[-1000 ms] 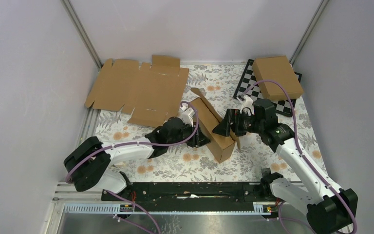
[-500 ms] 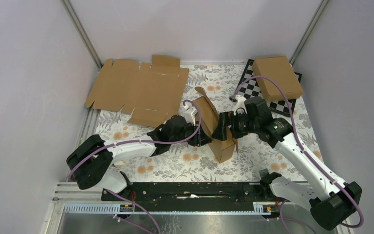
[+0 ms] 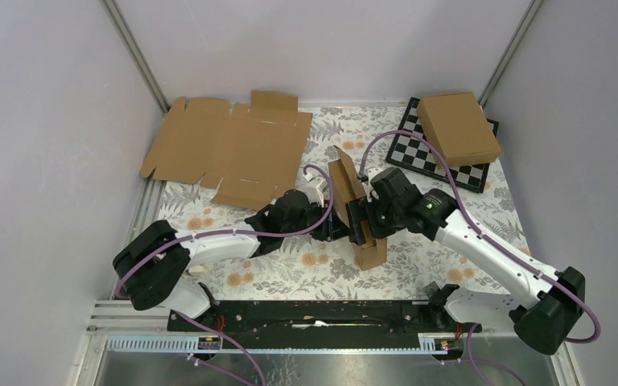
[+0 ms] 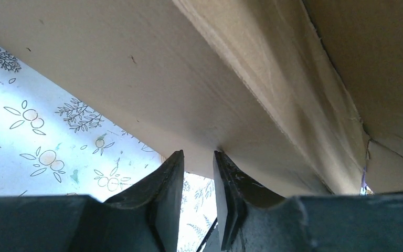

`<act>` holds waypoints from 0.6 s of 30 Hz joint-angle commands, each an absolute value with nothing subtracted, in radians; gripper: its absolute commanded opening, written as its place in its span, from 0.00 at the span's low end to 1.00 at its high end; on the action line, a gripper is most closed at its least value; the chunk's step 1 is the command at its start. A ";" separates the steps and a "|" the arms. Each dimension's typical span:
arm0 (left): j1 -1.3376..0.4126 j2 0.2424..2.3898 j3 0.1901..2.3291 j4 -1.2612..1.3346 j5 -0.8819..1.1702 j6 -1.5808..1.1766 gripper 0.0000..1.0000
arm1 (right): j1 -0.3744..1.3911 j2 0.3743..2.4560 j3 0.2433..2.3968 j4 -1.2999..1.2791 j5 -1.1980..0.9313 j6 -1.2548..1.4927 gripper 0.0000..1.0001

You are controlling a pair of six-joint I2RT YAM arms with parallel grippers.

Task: Fold the paper box

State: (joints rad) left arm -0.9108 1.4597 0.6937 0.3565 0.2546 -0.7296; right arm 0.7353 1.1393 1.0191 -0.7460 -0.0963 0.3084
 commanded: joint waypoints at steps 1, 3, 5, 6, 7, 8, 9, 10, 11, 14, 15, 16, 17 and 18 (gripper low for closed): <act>-0.910 1.434 0.710 0.418 0.243 -0.717 0.32 | 0.751 1.143 1.063 -0.800 -0.006 0.292 0.90; -0.900 1.393 0.707 0.371 0.212 -0.690 0.34 | 0.751 1.123 1.058 -0.800 0.032 0.291 0.78; -0.870 1.345 0.700 0.329 0.210 -0.673 0.36 | 0.750 1.100 1.048 -0.802 0.034 0.285 0.59; -0.846 1.317 0.697 0.310 0.221 -0.666 0.38 | 0.750 1.092 1.045 -0.803 0.033 0.283 0.55; -0.808 1.288 0.695 0.283 0.237 -0.651 0.39 | 0.750 1.086 1.040 -0.807 0.026 0.280 0.55; -0.774 1.256 0.698 0.242 0.251 -0.630 0.41 | 0.751 1.083 1.036 -0.810 0.009 0.277 0.55; -0.734 1.217 0.710 0.188 0.251 -0.600 0.43 | 0.751 1.081 1.036 -0.813 -0.022 0.273 0.55; -0.690 1.175 0.723 0.138 0.244 -0.568 0.46 | 0.751 1.077 1.036 -0.815 -0.049 0.271 0.54; -0.649 1.133 0.730 0.101 0.235 -0.541 0.48 | 0.751 1.072 1.034 -0.814 -0.069 0.270 0.52; -0.542 1.024 0.732 0.084 0.229 -0.497 0.53 | 0.750 1.056 1.035 -0.815 -0.112 0.249 0.50; -0.519 0.999 0.729 0.103 0.225 -0.496 0.55 | 0.751 1.052 1.037 -0.818 -0.123 0.236 0.50; -0.501 0.990 0.722 0.129 0.220 -0.500 0.58 | 0.751 1.050 1.042 -0.824 -0.137 0.222 0.50; -0.487 0.986 0.710 0.164 0.206 -0.503 0.60 | 0.751 1.046 1.049 -0.832 -0.149 0.205 0.49; -0.480 0.987 0.695 0.207 0.180 -0.501 0.64 | 0.752 1.044 1.055 -0.840 -0.157 0.189 0.49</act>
State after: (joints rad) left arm -0.5140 1.0107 0.6945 0.1215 0.2264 -0.5495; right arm 0.7433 1.0790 1.0199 -0.8238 -0.0879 0.2596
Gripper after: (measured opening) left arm 0.588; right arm 0.655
